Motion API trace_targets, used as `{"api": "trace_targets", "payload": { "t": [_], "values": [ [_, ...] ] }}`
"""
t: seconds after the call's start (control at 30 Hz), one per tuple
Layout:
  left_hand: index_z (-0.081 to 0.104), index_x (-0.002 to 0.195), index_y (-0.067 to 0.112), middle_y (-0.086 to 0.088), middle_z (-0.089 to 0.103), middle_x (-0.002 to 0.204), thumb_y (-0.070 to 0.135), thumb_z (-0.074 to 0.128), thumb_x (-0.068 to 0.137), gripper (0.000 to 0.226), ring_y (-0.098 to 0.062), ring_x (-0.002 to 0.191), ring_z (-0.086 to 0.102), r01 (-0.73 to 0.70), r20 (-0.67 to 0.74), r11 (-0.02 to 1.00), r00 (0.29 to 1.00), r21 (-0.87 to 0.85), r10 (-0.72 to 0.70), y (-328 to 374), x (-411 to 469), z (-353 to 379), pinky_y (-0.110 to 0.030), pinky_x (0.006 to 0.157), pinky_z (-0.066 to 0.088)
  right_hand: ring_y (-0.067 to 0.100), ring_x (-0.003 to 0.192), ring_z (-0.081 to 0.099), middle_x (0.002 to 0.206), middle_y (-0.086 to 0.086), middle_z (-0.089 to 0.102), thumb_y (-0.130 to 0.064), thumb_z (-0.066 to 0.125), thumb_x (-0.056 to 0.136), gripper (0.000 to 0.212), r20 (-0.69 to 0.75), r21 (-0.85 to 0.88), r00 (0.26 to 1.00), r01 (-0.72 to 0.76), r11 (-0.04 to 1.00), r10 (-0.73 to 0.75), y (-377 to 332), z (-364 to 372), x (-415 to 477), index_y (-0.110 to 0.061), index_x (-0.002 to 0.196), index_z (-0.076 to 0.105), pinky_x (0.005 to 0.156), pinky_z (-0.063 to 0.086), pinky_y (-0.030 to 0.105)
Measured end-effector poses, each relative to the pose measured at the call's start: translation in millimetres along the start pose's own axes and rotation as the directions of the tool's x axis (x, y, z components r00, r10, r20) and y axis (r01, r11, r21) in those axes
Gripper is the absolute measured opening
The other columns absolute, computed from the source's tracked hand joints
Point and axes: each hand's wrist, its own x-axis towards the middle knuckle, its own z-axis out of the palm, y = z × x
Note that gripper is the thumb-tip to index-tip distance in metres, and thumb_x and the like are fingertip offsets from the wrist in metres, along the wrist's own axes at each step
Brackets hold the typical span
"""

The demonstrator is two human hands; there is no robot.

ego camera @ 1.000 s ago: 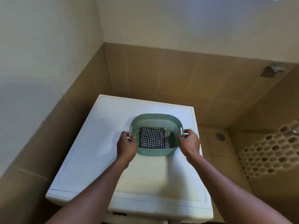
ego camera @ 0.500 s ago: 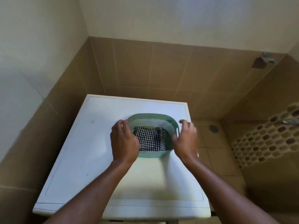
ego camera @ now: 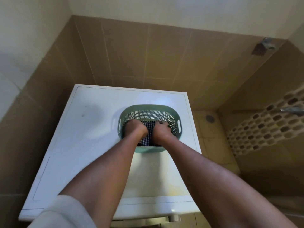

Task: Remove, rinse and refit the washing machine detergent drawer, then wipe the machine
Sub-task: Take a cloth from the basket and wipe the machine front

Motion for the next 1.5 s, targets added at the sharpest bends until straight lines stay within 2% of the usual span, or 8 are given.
{"api": "trace_targets", "payload": {
  "t": [0.4,0.6,0.73,0.9,1.03,1.3,1.43,1.5],
  "values": [
    [0.063,0.085,0.011,-0.012,0.07,0.086,0.013,0.058,0.073,0.013,-0.026,0.08,0.067,-0.138,0.031,0.654,0.97,-0.744,0.24,18.8,-87.7,-39.4,-0.04,0.071,0.058,0.033,0.116,0.058,0.125,0.019,0.062,0.006,0.05,0.079,0.05,-0.29,0.413,0.93,0.335,0.847,-0.227,7.1,-54.7,-96.5,-0.007,0.127,0.058,0.095,0.05,0.041],
    [0.059,0.103,0.022,-0.009,0.069,0.094,-0.005,0.048,0.084,0.034,-0.03,0.089,0.068,-0.307,-0.091,0.533,0.915,-0.788,0.393,-7.5,-192.4,-45.8,-0.051,0.078,0.059,0.02,0.109,0.064,0.121,0.004,0.067,0.003,0.041,0.087,0.052,-0.383,0.878,0.911,0.411,0.245,-0.153,36.9,-37.7,-190.4,-0.013,0.133,0.057,0.087,0.054,0.032],
    [0.059,0.127,0.019,0.003,0.069,0.101,-0.005,0.047,0.088,0.047,-0.013,0.088,0.062,-0.487,-0.094,0.601,0.82,-0.633,0.565,-58.3,-272.2,-10.8,-0.017,0.066,0.052,0.015,0.108,0.065,0.119,-0.002,0.069,-0.043,0.048,0.097,0.041,-0.195,0.962,0.967,0.156,-0.222,-0.166,62.0,9.0,-254.9,-0.021,0.131,0.058,0.084,0.051,0.033],
    [0.049,0.143,0.035,0.005,0.056,0.142,0.006,0.046,0.081,0.068,-0.012,0.133,0.049,-0.59,-0.002,0.703,0.766,-0.397,0.643,-141.6,-338.1,54.7,-0.034,0.115,0.037,0.017,0.12,0.057,0.123,0.002,0.065,-0.045,0.063,0.09,0.046,-0.145,0.788,0.967,-0.015,-0.615,-0.209,84.9,100.0,-311.9,-0.013,0.123,0.064,0.112,0.037,0.036],
    [0.038,0.15,0.031,0.002,0.042,0.153,0.011,0.051,0.087,0.067,-0.019,0.139,0.039,-0.558,0.148,0.797,0.79,-0.231,0.596,-202.1,-377.3,72.8,-0.038,0.119,0.029,0.025,0.08,0.06,0.083,0.01,0.062,-0.032,0.062,0.086,0.021,0.035,0.831,0.951,-0.198,-0.519,-0.307,101.0,153.2,-359.3,-0.011,0.084,0.066,0.084,0.048,0.04],
    [0.062,0.126,0.03,0.014,0.061,0.126,0.017,0.049,0.091,0.04,-0.001,0.119,0.055,-0.328,0.111,0.711,0.862,-0.622,0.495,-294.7,-364.2,70.4,-0.02,0.102,0.044,0.038,0.099,0.06,0.104,0.028,0.064,-0.04,0.035,0.097,0.052,0.159,0.88,0.947,-0.264,-0.396,-0.278,76.8,226.1,-378.0,0.001,0.114,0.061,0.088,0.049,0.049],
    [0.066,0.12,0.025,0.007,0.063,0.132,0.039,0.048,0.084,0.044,-0.006,0.128,0.053,-0.318,-0.063,0.596,0.911,-0.737,0.408,-338.9,-304.8,76.2,-0.006,0.093,0.041,0.031,0.124,0.05,0.144,0.022,0.045,-0.028,0.043,0.091,0.049,-0.277,0.96,0.959,0.274,-0.055,-0.061,39.8,267.7,-351.2,-0.014,0.138,0.043,0.102,0.044,0.05],
    [0.063,0.125,0.031,0.016,0.062,0.133,0.047,0.045,0.089,0.043,-0.001,0.13,0.05,-0.45,-0.169,0.564,0.861,-0.693,0.48,-358.1,-265.9,75.8,-0.008,0.098,0.037,0.022,0.149,0.021,0.163,0.005,0.018,-0.023,0.045,0.088,0.071,-0.68,0.695,0.726,0.683,0.224,-0.103,13.9,294.1,-323.3,-0.02,0.154,0.02,0.12,0.022,0.042]
  ]
}}
